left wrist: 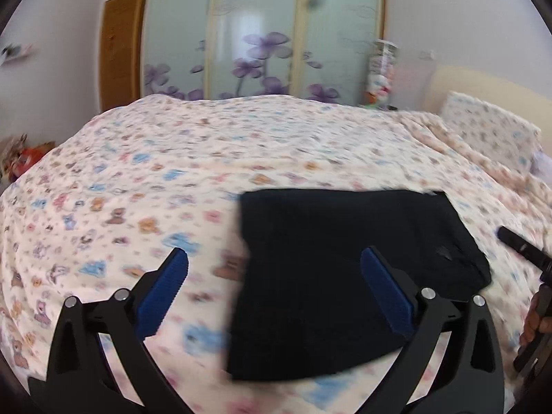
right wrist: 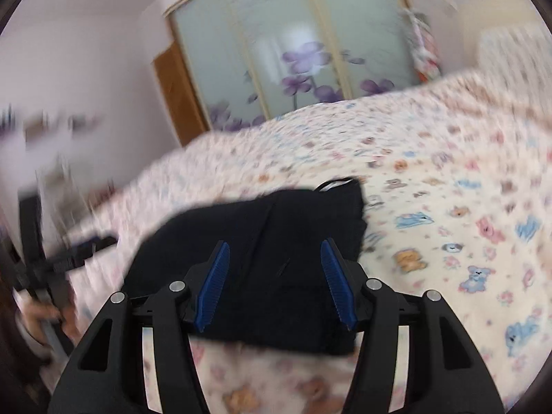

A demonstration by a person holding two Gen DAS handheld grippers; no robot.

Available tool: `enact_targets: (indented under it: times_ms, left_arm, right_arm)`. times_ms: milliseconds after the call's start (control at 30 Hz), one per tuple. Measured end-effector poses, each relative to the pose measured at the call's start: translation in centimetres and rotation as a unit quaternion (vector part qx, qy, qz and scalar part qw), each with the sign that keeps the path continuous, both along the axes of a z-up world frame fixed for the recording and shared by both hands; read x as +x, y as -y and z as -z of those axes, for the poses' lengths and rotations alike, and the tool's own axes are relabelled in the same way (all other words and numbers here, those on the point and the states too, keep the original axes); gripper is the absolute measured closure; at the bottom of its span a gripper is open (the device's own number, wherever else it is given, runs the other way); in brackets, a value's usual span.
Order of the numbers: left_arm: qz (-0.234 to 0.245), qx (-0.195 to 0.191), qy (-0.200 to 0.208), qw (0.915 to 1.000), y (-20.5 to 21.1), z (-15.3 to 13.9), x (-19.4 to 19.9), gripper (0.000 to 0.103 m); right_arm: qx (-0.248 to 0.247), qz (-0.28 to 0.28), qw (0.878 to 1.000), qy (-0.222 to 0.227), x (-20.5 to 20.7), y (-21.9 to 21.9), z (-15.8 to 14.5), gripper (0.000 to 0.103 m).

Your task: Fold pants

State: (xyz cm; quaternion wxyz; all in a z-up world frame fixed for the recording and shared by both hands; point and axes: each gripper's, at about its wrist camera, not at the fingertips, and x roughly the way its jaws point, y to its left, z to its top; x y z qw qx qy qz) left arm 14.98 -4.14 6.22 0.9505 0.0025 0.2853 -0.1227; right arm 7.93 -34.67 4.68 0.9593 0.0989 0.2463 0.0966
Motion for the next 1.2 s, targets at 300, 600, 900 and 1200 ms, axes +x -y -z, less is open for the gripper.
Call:
enact_targets:
  times_ms: [300,600,900,1200]
  left_arm:
    - [-0.011,0.035,-0.094,0.9949,4.6,6.5,0.6,0.002]
    - [-0.016,0.038,-0.085,0.9955,4.8,8.3,0.3,0.002]
    - [-0.06,0.047,-0.026,0.9968,3.1,6.1,-3.3,0.002]
    - [-0.071,0.053,0.001,0.9961,1.5,4.5,-7.8,0.002]
  right_arm:
    - [-0.005,-0.007,0.996,-0.092,0.3,-2.4,5.1,0.04]
    - [0.009,-0.016,0.996,-0.092,0.0,-2.6,5.8,0.032]
    - [0.015,0.032,0.999,-0.023,-4.6,-1.8,3.0,0.014]
    - [-0.021,0.063,0.998,0.009,-9.0,-3.5,1.9,0.009]
